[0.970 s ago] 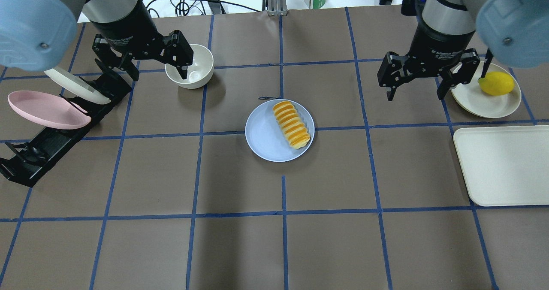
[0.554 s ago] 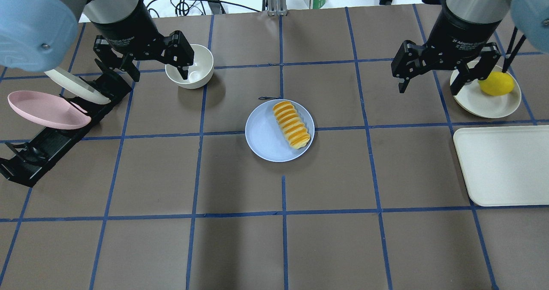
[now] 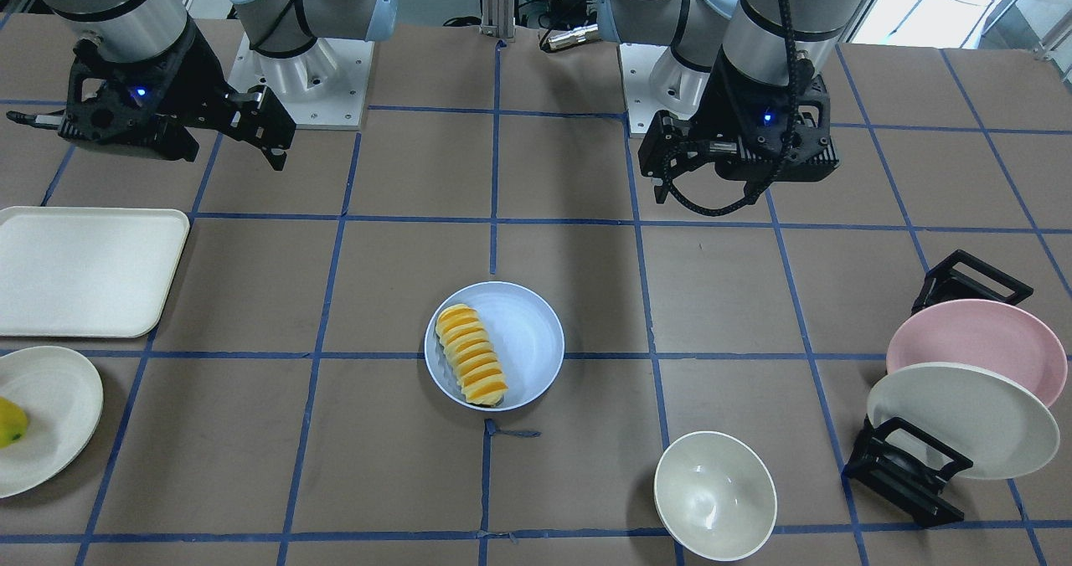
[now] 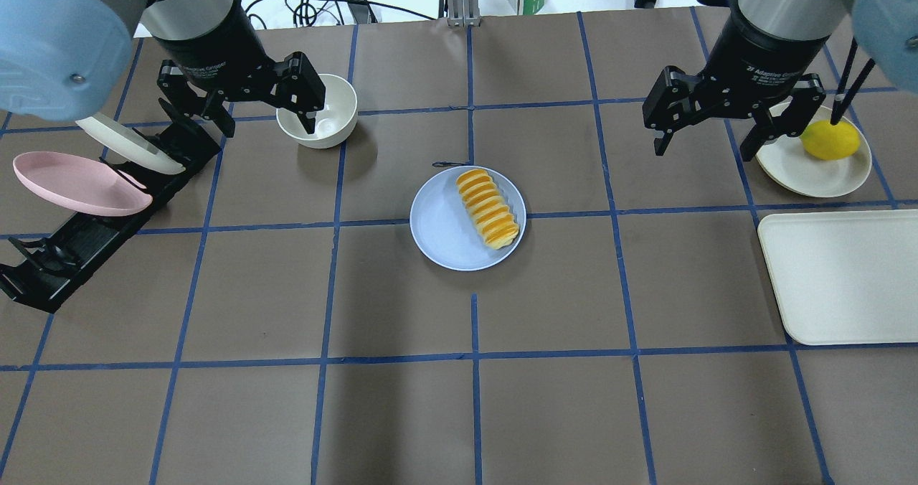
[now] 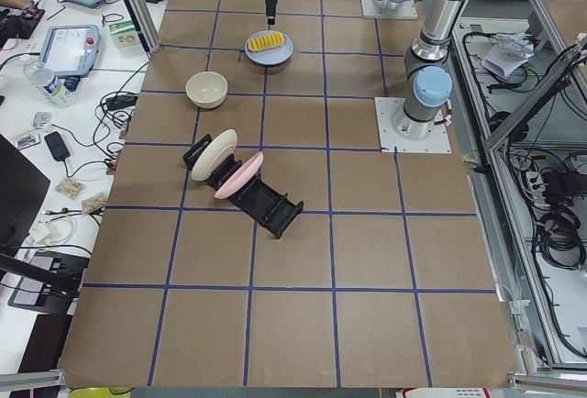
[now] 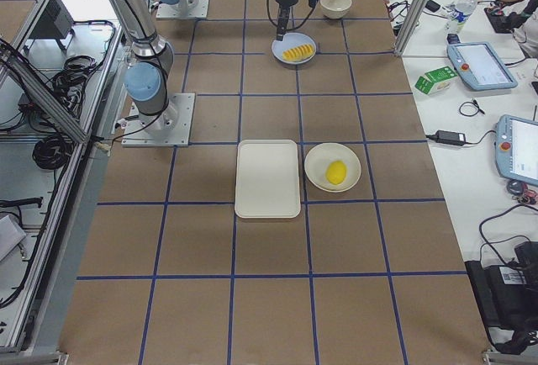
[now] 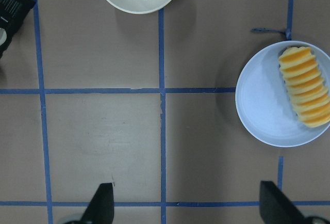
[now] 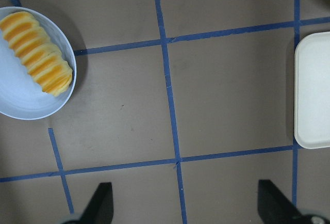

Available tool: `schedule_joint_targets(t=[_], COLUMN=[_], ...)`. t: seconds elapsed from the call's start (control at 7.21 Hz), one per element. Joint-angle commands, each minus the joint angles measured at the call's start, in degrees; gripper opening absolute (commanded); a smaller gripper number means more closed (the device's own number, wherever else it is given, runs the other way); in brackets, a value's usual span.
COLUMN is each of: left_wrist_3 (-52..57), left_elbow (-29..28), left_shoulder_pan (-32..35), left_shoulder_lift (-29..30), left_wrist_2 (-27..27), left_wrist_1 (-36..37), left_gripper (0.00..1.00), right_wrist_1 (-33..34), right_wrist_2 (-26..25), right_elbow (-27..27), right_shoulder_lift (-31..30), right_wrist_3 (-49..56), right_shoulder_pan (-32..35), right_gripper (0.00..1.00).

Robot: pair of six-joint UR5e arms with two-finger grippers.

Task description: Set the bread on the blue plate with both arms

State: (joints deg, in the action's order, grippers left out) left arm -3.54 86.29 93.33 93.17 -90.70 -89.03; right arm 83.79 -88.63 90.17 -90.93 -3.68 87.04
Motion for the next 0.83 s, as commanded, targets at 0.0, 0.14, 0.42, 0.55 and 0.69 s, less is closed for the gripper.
schedule_joint_targets(t=[0.0, 0.14, 0.42, 0.55, 0.69], left_wrist_3=[0.0, 0.0, 0.0, 0.0, 0.0], left_elbow=[-0.2, -0.2, -0.2, -0.2, -0.2], left_shoulder_pan=[0.0, 0.0, 0.0, 0.0, 0.0], left_shoulder_lift=[0.0, 0.0, 0.0, 0.0, 0.0], left_wrist_2=[0.0, 0.0, 0.0, 0.0, 0.0], left_wrist_1=[0.0, 0.0, 0.0, 0.0, 0.0], left_gripper=[1.00, 1.00, 1.00, 1.00, 1.00], right_wrist_1=[0.1, 0.1, 0.1, 0.1, 0.2], right_wrist_2=[0.5, 0.1, -0.2, -0.3, -0.2], right_elbow=[0.1, 0.2, 0.2, 0.2, 0.2], right_shoulder_lift=[-0.5, -0.4, -0.4, -0.3, -0.4], right_wrist_3=[0.0, 0.0, 0.2, 0.3, 0.3], right_shoulder_pan=[0.3, 1.2, 1.3, 1.3, 1.3], right_gripper=[1.00, 1.00, 1.00, 1.00, 1.00])
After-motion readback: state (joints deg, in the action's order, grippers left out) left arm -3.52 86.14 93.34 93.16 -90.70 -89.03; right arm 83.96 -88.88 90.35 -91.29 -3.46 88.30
